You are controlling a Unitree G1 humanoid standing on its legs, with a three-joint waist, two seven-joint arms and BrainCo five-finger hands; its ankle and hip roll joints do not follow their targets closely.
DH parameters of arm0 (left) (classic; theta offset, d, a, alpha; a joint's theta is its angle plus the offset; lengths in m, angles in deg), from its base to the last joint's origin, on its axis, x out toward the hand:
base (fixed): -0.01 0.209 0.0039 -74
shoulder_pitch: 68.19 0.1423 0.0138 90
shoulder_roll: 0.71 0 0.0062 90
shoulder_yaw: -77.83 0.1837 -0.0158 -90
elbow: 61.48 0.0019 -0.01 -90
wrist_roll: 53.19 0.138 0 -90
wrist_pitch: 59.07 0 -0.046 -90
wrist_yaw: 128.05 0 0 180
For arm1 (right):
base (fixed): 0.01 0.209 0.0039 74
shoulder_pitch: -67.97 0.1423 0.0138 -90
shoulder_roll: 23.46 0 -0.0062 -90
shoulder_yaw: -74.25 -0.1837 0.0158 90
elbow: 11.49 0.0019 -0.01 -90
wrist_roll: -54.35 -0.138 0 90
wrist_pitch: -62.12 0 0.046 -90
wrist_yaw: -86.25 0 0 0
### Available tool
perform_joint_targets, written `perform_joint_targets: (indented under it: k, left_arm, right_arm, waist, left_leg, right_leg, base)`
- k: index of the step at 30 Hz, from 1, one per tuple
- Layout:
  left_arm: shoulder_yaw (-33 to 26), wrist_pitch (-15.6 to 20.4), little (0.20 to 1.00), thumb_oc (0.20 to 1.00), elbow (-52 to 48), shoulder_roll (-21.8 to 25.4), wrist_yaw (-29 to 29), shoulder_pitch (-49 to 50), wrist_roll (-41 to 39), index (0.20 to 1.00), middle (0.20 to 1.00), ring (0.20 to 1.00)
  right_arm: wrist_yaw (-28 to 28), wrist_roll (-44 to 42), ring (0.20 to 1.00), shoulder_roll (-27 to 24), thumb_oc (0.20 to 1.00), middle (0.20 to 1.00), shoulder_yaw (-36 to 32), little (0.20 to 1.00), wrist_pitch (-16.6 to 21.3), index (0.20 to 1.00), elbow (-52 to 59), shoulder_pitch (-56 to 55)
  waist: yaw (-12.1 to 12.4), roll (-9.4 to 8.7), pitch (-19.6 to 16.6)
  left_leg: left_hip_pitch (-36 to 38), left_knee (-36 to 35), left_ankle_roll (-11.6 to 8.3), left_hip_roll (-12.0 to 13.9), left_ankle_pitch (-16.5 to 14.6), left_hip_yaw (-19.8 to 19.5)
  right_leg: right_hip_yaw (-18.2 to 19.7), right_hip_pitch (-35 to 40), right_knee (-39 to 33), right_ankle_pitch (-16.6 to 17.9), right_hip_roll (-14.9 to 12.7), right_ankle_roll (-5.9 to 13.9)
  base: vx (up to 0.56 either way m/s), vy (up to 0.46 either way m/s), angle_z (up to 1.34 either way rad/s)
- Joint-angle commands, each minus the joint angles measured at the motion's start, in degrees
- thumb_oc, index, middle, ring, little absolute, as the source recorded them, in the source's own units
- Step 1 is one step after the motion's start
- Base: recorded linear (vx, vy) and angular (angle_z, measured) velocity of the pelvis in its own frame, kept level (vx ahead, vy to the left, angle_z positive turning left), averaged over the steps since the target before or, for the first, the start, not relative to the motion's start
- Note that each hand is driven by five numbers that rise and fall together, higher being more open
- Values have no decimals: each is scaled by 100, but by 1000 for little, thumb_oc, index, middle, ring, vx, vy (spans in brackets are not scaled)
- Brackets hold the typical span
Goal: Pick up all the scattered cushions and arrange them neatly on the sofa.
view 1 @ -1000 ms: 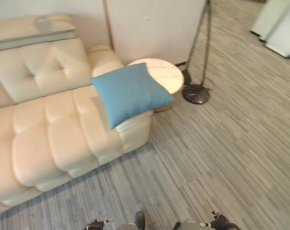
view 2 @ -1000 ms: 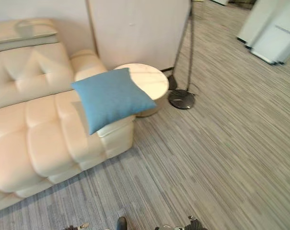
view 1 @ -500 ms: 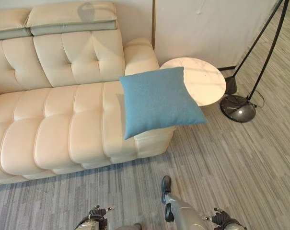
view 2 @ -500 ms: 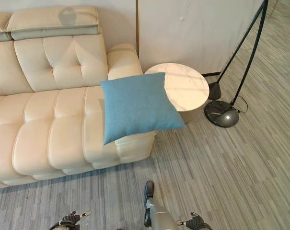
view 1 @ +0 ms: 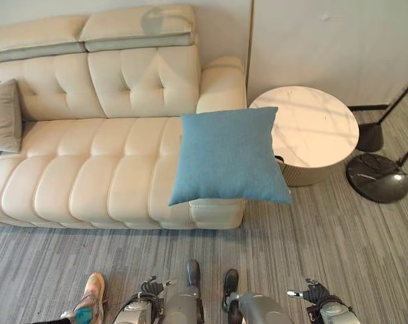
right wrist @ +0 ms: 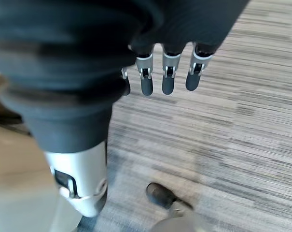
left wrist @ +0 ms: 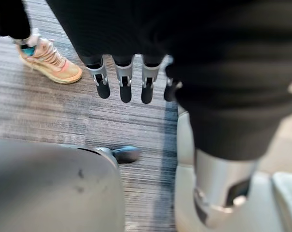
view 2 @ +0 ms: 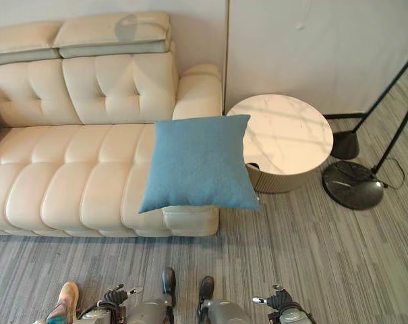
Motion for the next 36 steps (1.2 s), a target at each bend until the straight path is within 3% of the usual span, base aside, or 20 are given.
perform_joint_targets:
  k: [1, 2, 7, 9, 11, 13, 15, 18, 23, 33, 36]
  left_arm:
    - [-4, -41, 1000, 1000, 229, 140, -34, 79, 134, 1000, 1000, 1000]
    - [-30, -39, 1000, 1000, 243, 135, -35, 110, 102, 1000, 1000, 1000]
    - [-27, -80, 1000, 1000, 370, 116, -34, 207, 149, 1000, 1000, 1000]
    - [-31, -97, 1000, 1000, 353, 198, -98, 102, 101, 1000, 1000, 1000]
    - [-19, -94, 1000, 1000, 363, 227, -162, 21, 50, 1000, 1000, 1000]
    - [-14, -91, 1000, 1000, 358, 250, -191, -99, 20, 1000, 1000, 1000]
    - [42, -76, 1000, 1000, 346, 257, -180, -202, 48, 1000, 1000, 1000]
    - [-3, -88, 1000, 1000, 416, 281, -182, -239, 122, 1000, 1000, 1000]
    - [-13, -113, 1000, 1000, 596, 192, -143, -160, 231, 1000, 1000, 1000]
    - [-374, -170, 1000, 1000, 1035, 294, 78, 131, 137, 1000, 1000, 1000]
    - [-931, -183, 1000, 1000, 1019, 850, 244, 307, -69, 1000, 1000, 1000]
  right_arm:
    - [-39, 57, 1000, -171, 1000, 1000, 132, 1000, 66, 1000, 243, -337]
    - [-14, 86, 1000, -173, 1000, 1000, 141, 1000, 60, 1000, 251, -317]
    - [29, 222, 1000, -93, 1000, 1000, 168, 1000, 48, 1000, 325, -334]
    - [68, 262, 1000, 15, 1000, 1000, 269, 1000, 59, 1000, 418, -239]
    - [59, 260, 1000, 83, 1000, 1000, 298, 1000, 54, 1000, 465, -212]
    - [24, 211, 1000, 135, 1000, 1000, 294, 1000, 31, 1000, 470, -180]
    - [-33, 165, 1000, 155, 1000, 1000, 292, 1000, 14, 1000, 361, -143]
    - [-41, 155, 1000, 154, 1000, 1000, 283, 1000, 11, 1000, 391, -169]
    - [-34, 222, 1000, 131, 1000, 1000, 254, 1000, -12, 1000, 211, -275]
    - [-48, 239, 1000, -66, 1000, 1000, -108, 1000, -139, 1000, -467, -411]
    - [22, 212, 1000, -611, 1000, 1000, -673, 1000, -245, 1000, -613, -523]
  waist:
    - [-192, -43, -163]
    - [-177, -46, -177]
    - [-190, -199, -411]
    - [-153, -271, -292]
    - [-175, -288, -205]
    - [-184, -261, -93]
    - [-224, -226, -23]
    - [-254, -255, -22]
    - [-302, -271, -230]
    - [-374, -160, -456]
    - [-397, -118, -508]
  left_leg:
    - [87, 40, 499, -573, 272, 20]
    - [139, 40, 456, -555, 358, 49]
    - [471, 40, 708, -564, 191, 296]
    - [779, 40, 992, -581, -99, 497]
    - [877, 40, 1052, -617, -212, 559]
    - [939, 40, 1030, -584, -277, 616]
    - [945, 40, 993, -575, -249, 580]
    - [1017, 40, 949, -567, -283, 624]
    - [1169, 40, 937, -618, -382, 605]
    - [1298, 40, 853, -607, -480, 524]
    - [1307, 40, 811, -599, -493, 523]
  right_leg:
    - [379, 1112, -1452, 357, 171, 150]
    - [410, 1221, -1441, 310, 173, 163]
    - [491, 1449, -1187, 54, -44, 320]
    - [595, 558, 663, 66, -311, 561]
    - [636, 135, 1273, 207, -423, 619]
    - [646, -194, 1162, 197, -372, 543]
    - [761, -315, 455, 315, -151, 476]
    - [729, -366, -540, 767, -62, 525]
    - [709, 154, -1270, 928, -66, 519]
    - [590, 599, -1598, 835, -37, 491]
    - [578, 639, -1598, 797, -35, 489]
  base:
    - [323, 125, -6]
    - [325, 144, -27]
    - [366, 215, -59]
    - [293, 357, -45]
    - [92, 217, -72]
    - [55, 101, 5]
    - [70, 6, 53]
    - [84, -28, 26]
    - [124, -44, 33]
    - [93, -44, -4]
    - [68, -24, -1]
